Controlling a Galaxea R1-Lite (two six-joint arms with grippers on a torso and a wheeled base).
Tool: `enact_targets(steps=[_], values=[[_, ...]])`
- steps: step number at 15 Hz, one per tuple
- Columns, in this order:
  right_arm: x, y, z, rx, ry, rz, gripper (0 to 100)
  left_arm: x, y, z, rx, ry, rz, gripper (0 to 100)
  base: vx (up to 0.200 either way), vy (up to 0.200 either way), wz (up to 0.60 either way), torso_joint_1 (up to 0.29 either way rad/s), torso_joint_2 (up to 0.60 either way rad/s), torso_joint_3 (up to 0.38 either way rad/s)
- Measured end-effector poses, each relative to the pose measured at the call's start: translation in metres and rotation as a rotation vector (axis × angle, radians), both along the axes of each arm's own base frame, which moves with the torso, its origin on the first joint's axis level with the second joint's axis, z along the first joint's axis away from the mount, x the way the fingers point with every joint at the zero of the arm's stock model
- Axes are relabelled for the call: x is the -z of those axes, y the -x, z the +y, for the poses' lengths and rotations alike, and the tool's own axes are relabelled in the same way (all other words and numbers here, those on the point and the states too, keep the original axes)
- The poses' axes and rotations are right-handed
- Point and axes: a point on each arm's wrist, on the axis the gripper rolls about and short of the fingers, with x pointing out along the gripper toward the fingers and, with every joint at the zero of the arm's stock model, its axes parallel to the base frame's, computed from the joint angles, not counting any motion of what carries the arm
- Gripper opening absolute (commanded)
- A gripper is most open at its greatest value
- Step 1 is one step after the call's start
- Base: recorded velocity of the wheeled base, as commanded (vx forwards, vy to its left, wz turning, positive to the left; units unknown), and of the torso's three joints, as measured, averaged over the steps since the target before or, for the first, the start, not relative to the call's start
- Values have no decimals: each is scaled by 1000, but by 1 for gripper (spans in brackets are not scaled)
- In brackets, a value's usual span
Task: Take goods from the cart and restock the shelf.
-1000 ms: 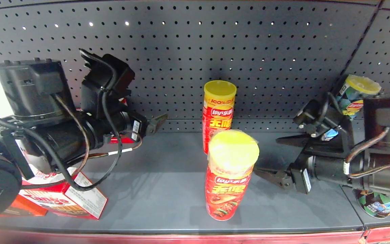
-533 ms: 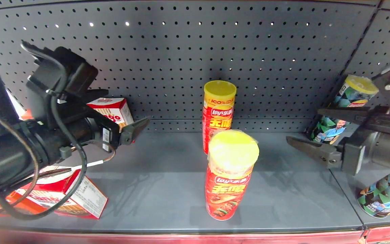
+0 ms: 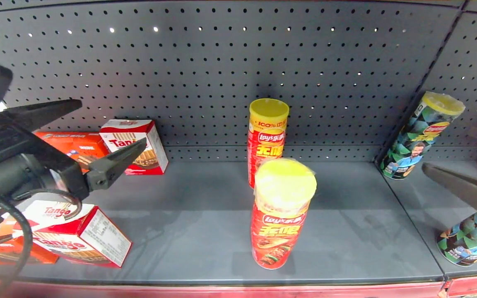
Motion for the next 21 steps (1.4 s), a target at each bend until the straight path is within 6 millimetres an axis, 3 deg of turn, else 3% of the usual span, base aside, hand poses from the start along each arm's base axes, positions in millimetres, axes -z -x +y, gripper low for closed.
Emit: enact_targets(steps=[6,11,15,18,21], values=[[6,50,-33,95,-65,-95,100,7,59,30,-15,47,-92,100,0,0,0,0,0,0],[33,90,-59,127,-33,-45,100,11,108,55,-42,95,-190,100,0,0,0,0,0,0],[73,116,-73,175,-30,-39,100,42,153,77,-49,31,-98,100,0,0,0,0,0,0],[111,123,-77,207,-19,-20,100,79,190,93,-72,-31,-24,100,0,0,0,0,0,0],[135,125,-77,215,-9,-6,100,109,205,97,-100,-40,-14,100,0,0,0,0,0,0]])
